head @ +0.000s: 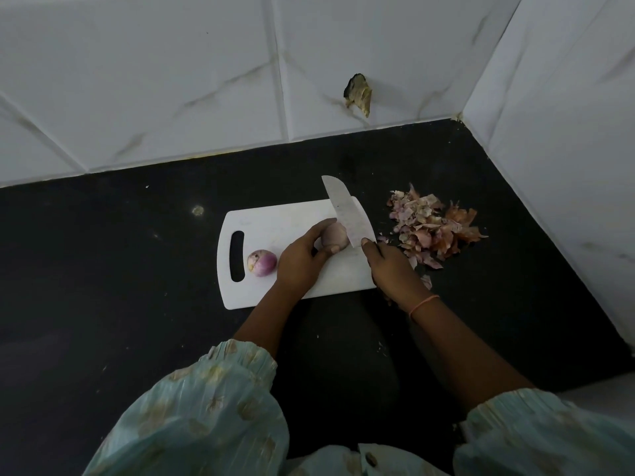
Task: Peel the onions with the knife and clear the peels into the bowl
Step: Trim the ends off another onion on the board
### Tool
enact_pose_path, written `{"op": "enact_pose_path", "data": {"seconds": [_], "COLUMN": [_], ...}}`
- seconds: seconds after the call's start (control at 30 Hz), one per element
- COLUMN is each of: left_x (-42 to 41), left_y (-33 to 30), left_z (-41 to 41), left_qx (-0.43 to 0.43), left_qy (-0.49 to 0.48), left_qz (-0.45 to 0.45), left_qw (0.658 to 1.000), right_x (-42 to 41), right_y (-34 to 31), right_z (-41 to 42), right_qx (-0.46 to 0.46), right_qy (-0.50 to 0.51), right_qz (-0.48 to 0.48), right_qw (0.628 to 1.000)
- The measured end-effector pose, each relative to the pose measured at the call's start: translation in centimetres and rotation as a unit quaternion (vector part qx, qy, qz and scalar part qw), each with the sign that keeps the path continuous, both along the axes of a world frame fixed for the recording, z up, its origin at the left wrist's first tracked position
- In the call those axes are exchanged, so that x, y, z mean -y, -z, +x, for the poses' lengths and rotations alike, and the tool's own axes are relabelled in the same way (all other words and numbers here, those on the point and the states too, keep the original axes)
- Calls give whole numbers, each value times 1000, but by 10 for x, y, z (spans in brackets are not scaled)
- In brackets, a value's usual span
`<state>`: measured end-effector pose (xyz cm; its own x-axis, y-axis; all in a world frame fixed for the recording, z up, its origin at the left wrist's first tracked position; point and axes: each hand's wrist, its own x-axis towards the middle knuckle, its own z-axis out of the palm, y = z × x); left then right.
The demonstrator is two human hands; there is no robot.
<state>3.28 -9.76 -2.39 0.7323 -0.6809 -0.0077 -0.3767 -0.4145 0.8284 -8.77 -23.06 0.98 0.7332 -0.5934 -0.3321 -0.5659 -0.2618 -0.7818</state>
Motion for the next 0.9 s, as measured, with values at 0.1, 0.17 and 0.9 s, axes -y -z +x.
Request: {"op": "enact_pose_path", "data": {"seconds": [0.1,0.17,0.9], "left_x": [0,0,1], "left_y": [2,2,2], "left_z": [1,0,-2], "left_qx": [-21,-30,-84], "left_qy": [-4,-13,-52], "left_qz": [-15,-15,-72], "left_qw": [1000,999,992], "right_x": [1,-1,-7], "right_y": [-2,0,-6], "right_z": [1,-5,9], "right_qx": [-2,-1,-50], "right_qy": [-7,-3,-40], "right_qz": [-4,-4,-34], "right_qw": [1000,1000,997]}}
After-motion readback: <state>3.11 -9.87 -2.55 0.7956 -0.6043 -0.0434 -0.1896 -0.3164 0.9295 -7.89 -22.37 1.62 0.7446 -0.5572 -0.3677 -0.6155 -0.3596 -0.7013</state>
